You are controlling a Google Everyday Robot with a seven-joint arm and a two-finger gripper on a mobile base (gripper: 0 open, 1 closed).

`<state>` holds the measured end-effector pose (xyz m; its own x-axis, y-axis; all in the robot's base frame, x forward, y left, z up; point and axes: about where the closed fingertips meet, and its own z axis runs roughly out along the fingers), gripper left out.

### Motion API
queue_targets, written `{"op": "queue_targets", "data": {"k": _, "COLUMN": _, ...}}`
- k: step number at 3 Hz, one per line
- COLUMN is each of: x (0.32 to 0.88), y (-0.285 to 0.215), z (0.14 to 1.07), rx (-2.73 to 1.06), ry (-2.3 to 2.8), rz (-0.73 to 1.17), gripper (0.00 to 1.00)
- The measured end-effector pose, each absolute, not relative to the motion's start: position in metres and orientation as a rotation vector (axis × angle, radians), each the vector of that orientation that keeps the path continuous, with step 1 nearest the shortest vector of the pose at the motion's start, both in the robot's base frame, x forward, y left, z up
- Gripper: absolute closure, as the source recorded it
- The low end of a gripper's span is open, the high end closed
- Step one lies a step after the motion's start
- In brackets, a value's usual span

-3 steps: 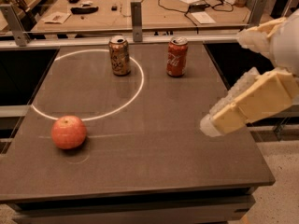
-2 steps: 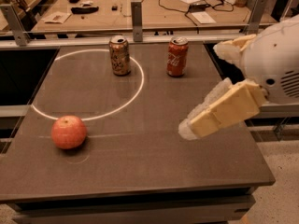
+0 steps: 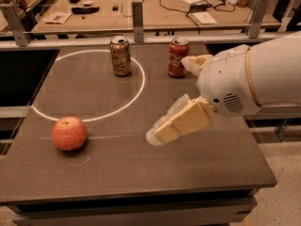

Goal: Move apple near orange can

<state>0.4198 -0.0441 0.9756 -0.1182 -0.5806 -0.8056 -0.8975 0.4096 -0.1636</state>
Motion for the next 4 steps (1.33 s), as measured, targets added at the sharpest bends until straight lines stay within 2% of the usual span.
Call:
{"op": "queue_targets", "data": {"k": 1, "x": 0.417, "y": -0.035, "z": 0.960, "rx": -1.226, "ry": 1.856, "rz": 0.507, "gripper": 0.00}}
{"op": "queue_targets", "data": {"k": 3, "x": 0.403, "y": 0.017, "z": 0.906, "rx": -1.103, "ry": 1.923, "rz": 0.682, "gripper": 0.00}}
{"op": "queue_targets", "data": {"k": 4, "x": 0.404, "y": 0.047, "z": 0.884, "rx": -1.164, "ry": 1.840, "rz": 0.736, "gripper": 0.00}}
